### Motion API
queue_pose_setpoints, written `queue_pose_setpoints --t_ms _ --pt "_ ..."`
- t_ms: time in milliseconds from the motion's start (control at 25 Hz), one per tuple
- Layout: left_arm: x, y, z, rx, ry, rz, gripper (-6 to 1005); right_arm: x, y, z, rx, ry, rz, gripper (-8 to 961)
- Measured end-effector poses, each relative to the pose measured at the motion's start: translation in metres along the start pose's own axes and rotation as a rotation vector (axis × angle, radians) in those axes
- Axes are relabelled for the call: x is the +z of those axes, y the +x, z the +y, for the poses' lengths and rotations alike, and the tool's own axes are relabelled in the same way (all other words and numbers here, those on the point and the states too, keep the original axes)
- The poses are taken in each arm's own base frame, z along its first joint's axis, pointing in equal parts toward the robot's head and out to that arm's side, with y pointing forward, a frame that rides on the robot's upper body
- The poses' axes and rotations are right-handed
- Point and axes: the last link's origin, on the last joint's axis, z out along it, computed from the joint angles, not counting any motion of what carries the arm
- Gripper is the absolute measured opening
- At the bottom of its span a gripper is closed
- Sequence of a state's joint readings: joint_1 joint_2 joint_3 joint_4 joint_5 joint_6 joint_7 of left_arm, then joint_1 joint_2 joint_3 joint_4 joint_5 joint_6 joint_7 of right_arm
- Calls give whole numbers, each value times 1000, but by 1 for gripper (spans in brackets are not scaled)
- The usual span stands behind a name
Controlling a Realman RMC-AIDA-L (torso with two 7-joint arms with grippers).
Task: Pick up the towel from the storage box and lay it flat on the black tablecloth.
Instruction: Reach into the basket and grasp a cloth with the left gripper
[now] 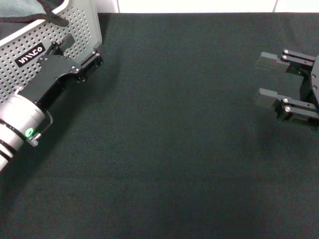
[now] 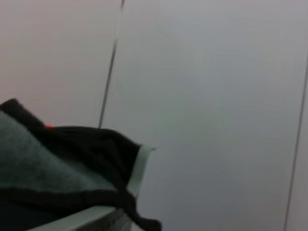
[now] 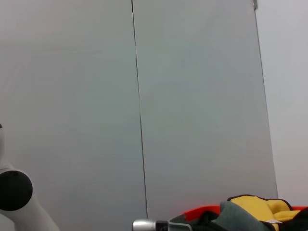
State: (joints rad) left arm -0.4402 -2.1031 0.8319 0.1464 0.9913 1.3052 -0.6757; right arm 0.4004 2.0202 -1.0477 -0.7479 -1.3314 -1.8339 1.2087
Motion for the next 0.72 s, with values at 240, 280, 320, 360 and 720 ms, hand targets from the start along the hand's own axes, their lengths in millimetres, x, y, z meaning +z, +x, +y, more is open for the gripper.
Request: queue_pose_setpoints --t_ms 240,280,320,360,720 --pt "7 5 -9 -32 76 30 875 0 0 0 1 2 0 634" --pt "7 5 -10 -39 87 37 875 0 1 0 2 3 0 634" --pt "7 6 -12 -46 99 44 875 -1 1 1 3 4 0 634" --pt "7 6 -13 -54 109 51 875 -1 1 1 4 5 0 634" --pt "6 8 -16 -122 135 70 873 -2 2 2 12 11 -13 634"
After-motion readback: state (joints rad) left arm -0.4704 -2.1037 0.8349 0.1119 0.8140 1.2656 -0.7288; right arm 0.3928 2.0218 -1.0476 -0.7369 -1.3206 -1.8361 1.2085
